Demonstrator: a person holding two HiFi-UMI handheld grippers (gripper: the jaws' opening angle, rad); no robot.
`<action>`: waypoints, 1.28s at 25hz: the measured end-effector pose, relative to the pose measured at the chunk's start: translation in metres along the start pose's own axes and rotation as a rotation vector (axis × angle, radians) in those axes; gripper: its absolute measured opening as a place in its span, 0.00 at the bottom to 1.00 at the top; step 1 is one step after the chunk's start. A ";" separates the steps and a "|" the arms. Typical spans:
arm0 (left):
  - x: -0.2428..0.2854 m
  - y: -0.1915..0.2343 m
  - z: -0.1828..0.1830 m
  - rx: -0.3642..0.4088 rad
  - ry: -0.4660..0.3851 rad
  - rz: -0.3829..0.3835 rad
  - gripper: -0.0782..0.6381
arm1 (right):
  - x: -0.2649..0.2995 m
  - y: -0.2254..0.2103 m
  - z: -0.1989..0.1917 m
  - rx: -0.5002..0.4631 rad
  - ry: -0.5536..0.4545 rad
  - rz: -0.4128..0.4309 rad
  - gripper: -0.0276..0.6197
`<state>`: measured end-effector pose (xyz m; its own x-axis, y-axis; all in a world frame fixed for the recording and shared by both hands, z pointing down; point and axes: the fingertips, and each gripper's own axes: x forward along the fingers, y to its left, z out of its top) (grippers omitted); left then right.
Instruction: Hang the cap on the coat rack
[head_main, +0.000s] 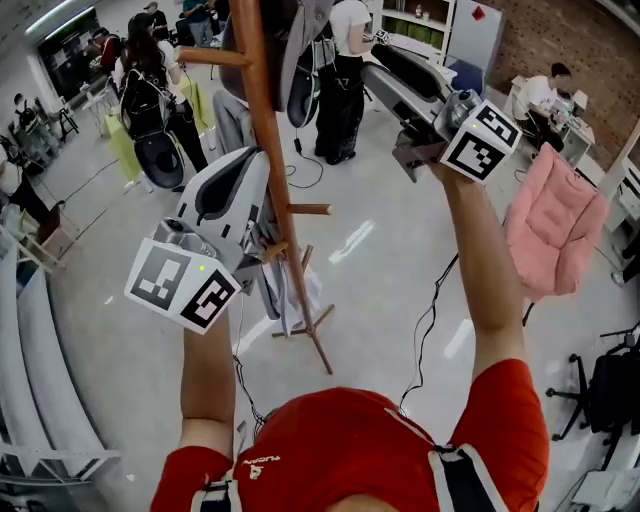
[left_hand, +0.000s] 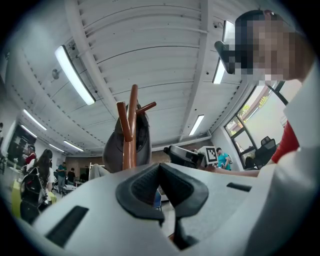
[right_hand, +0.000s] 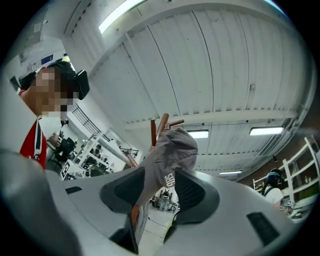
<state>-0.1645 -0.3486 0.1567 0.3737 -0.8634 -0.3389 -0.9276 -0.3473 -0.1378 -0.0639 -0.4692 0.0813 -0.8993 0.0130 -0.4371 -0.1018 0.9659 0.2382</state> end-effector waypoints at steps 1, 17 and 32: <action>0.000 0.000 -0.004 -0.006 0.000 -0.001 0.12 | -0.006 0.009 -0.003 -0.016 0.003 -0.007 0.35; -0.011 -0.008 -0.044 -0.056 0.013 -0.015 0.12 | -0.037 0.129 -0.072 -0.167 0.032 -0.121 0.10; -0.014 -0.021 -0.072 -0.009 0.013 -0.036 0.12 | -0.051 0.142 -0.120 -0.119 0.076 -0.229 0.08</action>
<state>-0.1507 -0.3555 0.2312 0.4069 -0.8551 -0.3213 -0.9135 -0.3814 -0.1418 -0.0836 -0.3638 0.2413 -0.8762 -0.2261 -0.4256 -0.3514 0.9041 0.2433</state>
